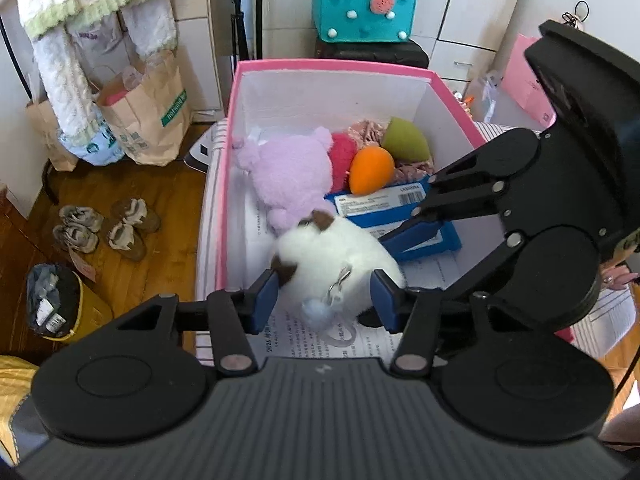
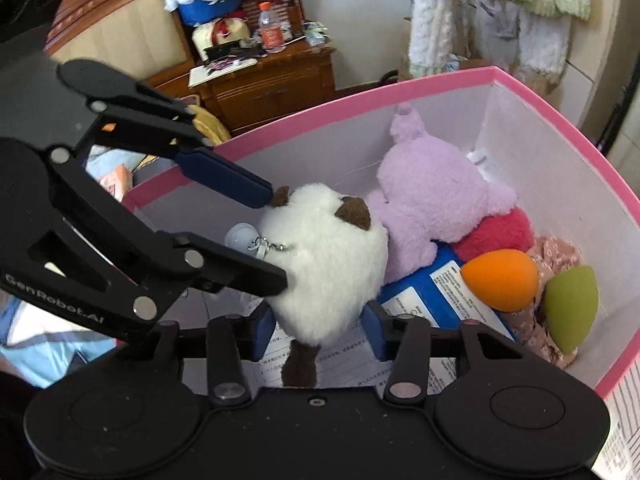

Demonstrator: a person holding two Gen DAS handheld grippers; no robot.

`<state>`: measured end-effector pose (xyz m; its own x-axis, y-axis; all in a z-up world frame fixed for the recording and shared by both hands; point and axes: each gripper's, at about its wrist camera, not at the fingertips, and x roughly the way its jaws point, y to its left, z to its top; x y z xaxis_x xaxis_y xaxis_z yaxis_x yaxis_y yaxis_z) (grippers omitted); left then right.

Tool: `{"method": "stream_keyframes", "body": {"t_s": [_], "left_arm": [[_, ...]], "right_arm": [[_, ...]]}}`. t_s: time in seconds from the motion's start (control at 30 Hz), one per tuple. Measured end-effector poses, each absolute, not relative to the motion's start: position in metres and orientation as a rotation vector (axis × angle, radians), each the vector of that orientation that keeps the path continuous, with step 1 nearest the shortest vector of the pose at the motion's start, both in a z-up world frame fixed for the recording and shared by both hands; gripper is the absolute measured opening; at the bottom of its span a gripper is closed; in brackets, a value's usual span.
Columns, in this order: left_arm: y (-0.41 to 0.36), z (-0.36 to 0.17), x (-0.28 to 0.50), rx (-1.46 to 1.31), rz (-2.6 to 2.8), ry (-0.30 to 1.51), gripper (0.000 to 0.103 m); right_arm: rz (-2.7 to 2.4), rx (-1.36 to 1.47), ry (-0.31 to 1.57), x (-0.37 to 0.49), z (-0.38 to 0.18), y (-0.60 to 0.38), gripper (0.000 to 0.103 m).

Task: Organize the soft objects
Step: 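Lower the cat plush into the box and open both tools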

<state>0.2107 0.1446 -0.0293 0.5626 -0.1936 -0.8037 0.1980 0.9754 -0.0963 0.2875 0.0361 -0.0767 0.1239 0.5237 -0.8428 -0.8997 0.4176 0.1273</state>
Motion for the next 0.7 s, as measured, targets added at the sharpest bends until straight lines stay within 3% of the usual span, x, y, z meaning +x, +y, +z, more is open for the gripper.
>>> {"method": "stream_keyframes", "body": {"t_s": [0.7], "left_arm": [[0.124,0.015,0.151,0.058,-0.233,0.869,0.05]], "right_arm": [[0.985,-0.367,0.831,0.232,-0.023,-0.026,0.055]]}}
